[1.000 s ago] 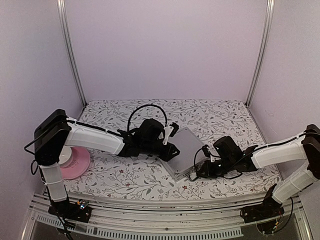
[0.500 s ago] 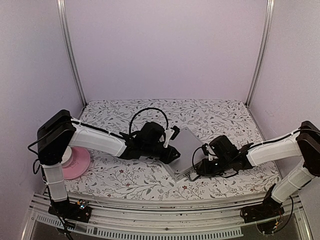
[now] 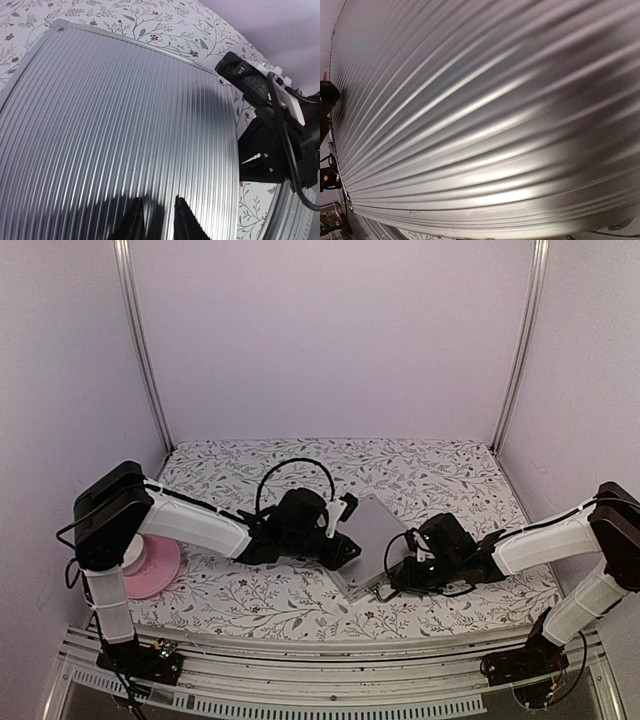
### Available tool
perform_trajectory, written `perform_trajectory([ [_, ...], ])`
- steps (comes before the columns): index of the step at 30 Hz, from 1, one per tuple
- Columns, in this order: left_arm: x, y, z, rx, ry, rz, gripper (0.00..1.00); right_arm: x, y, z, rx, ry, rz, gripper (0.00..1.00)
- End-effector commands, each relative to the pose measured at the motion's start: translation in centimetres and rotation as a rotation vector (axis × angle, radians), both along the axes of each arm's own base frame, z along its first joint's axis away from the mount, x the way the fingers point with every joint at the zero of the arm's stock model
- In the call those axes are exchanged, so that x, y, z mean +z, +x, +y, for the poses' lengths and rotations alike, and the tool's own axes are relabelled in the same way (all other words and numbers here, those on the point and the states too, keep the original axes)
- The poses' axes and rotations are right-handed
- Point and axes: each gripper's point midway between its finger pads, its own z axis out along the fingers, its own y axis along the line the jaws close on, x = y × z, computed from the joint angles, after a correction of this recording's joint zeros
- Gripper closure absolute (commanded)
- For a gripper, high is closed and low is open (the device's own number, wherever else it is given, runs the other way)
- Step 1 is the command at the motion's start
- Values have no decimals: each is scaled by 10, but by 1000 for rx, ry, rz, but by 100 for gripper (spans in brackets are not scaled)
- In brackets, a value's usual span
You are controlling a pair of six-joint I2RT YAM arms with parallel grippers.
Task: Pack up texas hold em set
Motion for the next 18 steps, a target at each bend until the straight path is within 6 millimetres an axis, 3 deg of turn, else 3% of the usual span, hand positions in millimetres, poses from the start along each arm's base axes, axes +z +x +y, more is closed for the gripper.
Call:
perform_trajectory([
  [1, -40, -29, 18, -19, 103, 99, 78, -19, -2, -6, -52, -11, 23, 95],
  [8, -18, -22, 22, 21, 71, 52, 76, -9, 2, -4, -28, -6, -19, 92],
  [14, 23, -8, 22, 69, 21, -36, 73, 2, -7, -11, 47, -38, -55, 88],
  [18, 53, 1, 34, 132, -13, -109, 69, 17, -24, -16, 129, -21, -65, 78],
])
